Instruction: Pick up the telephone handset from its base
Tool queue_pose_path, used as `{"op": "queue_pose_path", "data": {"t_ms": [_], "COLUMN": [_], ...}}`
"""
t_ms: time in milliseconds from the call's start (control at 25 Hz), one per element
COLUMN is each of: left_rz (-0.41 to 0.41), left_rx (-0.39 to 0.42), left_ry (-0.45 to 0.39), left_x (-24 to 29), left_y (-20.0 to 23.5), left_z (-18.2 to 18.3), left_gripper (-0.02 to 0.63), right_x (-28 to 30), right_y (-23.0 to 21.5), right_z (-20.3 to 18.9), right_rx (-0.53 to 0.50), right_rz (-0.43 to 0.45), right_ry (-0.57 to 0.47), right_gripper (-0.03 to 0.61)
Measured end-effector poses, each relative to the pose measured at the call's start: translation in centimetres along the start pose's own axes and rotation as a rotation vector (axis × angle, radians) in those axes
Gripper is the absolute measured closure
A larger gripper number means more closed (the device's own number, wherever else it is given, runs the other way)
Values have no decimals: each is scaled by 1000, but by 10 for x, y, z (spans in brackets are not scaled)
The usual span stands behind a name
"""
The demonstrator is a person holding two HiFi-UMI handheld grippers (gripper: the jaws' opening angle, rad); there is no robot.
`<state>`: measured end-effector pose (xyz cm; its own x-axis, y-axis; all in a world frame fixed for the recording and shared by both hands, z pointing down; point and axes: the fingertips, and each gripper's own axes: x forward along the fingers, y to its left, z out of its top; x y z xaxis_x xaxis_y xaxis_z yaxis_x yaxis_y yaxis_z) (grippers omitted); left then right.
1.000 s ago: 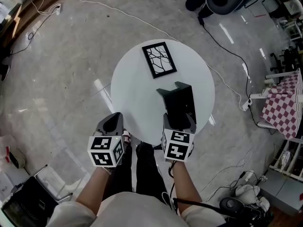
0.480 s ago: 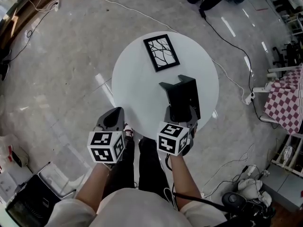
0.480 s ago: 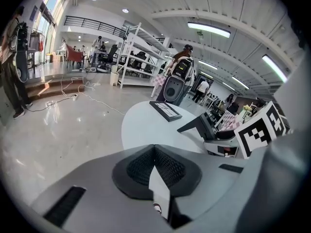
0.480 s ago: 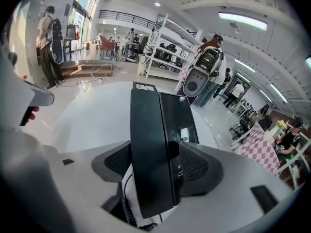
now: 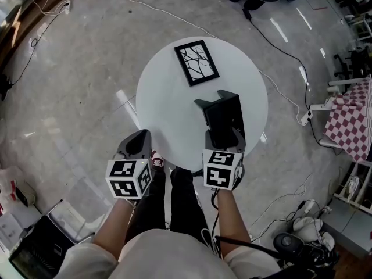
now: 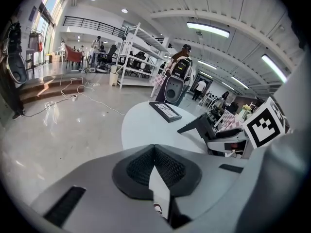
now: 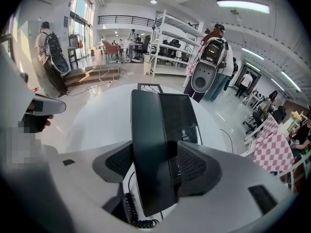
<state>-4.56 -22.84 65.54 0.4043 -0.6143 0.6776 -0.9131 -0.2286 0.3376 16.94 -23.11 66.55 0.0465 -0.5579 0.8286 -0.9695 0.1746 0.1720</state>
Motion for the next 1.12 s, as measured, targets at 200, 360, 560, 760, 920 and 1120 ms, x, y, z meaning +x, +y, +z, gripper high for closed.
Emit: {"op": "queue_pose_path", "data": {"t_ms": [200,360,560,760,920,1120], "left_rz": [-8,-9,-18,-19,-19,-13], "left_rx": [4,4,13,14,14,12], "left_ry": [-2,3,4,8,11,14], "left_x": [3,3,4,5,5,5], "left_y": [-3,-7,-12,-11,-10,-8], "left_z": [2,2,3,3,2,2], "left_gripper": [597,597,597,597,597,597], "right_x": [-3,-2,-1,-7,-8,-11], "right_y": [1,1,2,5,5,4], "right_z": [2,-1,-1,2,2,4], "right_rx": [3,-29,-69,-42,-45,-39], "right_rz": [43,3,-47,30,35,81], "right_ry": [1,8,24,13,8,5], "right_gripper": [304,316,321,362,370,373]}}
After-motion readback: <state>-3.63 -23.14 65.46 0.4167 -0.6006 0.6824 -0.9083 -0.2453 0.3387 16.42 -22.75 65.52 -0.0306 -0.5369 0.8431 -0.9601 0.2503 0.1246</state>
